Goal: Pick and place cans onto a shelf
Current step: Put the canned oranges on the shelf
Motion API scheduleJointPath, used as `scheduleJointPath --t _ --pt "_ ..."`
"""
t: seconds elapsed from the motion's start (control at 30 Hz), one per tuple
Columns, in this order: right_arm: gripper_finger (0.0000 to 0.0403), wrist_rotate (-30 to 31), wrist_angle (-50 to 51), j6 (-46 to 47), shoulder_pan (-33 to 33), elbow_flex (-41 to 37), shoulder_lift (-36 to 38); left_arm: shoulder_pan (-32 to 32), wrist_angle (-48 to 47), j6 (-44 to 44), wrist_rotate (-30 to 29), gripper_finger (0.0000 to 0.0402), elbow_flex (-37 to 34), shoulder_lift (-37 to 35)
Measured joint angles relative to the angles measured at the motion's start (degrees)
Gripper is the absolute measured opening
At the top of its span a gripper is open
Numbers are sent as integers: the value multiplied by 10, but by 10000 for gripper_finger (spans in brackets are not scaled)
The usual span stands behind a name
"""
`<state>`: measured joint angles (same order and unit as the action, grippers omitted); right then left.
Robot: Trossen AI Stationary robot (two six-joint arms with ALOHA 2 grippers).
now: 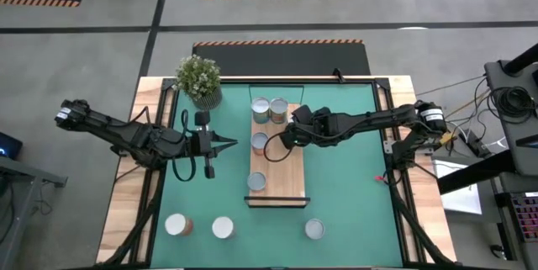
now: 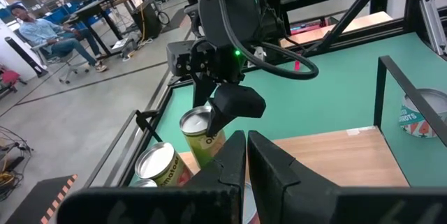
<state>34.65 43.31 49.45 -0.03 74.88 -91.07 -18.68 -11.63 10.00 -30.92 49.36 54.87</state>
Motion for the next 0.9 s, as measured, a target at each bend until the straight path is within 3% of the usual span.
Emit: scheduleJointPath --t 0.9 --pt "329 0 -25 -2 0 0 -32 0 0 0 0 0 0 0"
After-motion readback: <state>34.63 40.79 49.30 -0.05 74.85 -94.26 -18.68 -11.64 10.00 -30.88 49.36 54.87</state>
